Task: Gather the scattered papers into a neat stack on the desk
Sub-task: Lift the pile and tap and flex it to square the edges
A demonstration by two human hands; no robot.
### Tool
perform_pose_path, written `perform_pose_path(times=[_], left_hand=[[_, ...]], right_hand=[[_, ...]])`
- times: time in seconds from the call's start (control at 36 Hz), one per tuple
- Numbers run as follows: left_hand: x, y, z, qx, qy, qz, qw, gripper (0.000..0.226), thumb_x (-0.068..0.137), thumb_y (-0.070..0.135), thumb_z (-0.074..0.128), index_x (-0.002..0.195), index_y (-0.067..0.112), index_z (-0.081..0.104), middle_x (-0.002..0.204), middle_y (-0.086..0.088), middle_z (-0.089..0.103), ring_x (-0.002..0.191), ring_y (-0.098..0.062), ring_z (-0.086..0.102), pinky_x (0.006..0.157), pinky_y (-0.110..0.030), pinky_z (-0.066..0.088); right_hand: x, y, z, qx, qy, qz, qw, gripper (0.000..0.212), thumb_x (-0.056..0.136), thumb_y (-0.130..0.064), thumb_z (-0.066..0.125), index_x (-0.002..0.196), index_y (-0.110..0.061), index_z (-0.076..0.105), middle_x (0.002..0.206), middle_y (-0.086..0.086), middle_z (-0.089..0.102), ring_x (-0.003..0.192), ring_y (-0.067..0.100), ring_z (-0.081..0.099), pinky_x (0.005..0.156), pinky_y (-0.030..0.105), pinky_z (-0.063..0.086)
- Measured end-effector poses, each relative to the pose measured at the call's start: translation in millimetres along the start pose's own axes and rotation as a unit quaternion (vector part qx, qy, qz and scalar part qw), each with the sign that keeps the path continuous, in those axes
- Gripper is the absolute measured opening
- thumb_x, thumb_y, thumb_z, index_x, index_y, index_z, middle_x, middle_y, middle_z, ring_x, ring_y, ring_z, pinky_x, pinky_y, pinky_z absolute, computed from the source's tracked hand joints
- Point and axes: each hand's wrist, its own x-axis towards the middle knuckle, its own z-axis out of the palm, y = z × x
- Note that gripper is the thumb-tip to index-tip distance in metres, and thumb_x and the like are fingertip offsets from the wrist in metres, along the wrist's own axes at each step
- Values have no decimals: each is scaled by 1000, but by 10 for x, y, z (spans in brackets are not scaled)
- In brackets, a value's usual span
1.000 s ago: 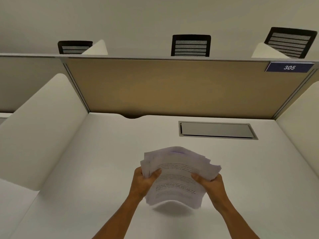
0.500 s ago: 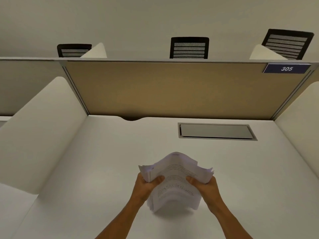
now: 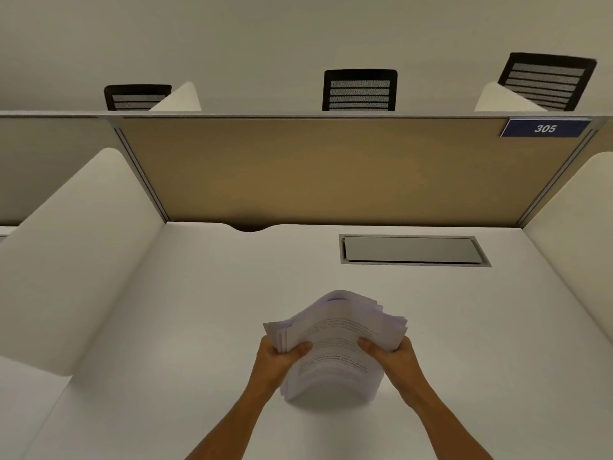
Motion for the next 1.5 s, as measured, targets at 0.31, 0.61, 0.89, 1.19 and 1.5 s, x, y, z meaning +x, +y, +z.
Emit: perform_pose_path(times=[0.31,0.61,0.89,1.19,1.5], left_hand=[[-3,-6,-69,31,-17,-6,999,54,60,43,88,109,25,72,102,-1,77,94,-20,74,75,-41,64],[-76,37,98,16,19,12,1000,34,65,44,84,97,35,77,93,3,79,85,-14,76,65,-23,60],[-140,-189,140,55,-2,-60,997,22,75,29,84,95,33,75,95,8,79,87,-9,75,67,-22,60],[18,-39,-59,91,5,19,996,63,67,48,84,124,39,57,120,8,71,108,-14,70,81,-29,61],[467,801,-128,394,-155,169,890,96,75,58,72,145,61,7,148,46,9,144,-12,33,111,-44,39]], right_hand=[[-28,-14,-90,1,4,-6,1000,50,54,-53,91,97,-32,81,97,2,81,87,17,77,65,22,60],[-61,36,-67,8,32,3,999,43,53,-48,90,92,-34,80,92,-1,81,82,14,77,62,23,60],[-159,251,-64,-12,0,56,998,46,57,-42,93,99,-31,80,99,0,80,89,16,77,68,27,62],[20,107,-167,-130,3,56,990,37,72,-41,85,98,-17,78,87,1,81,77,20,78,66,36,65],[241,-625,-59,-398,-115,-39,909,22,87,-42,71,100,-26,79,88,-6,79,71,13,74,61,22,61]])
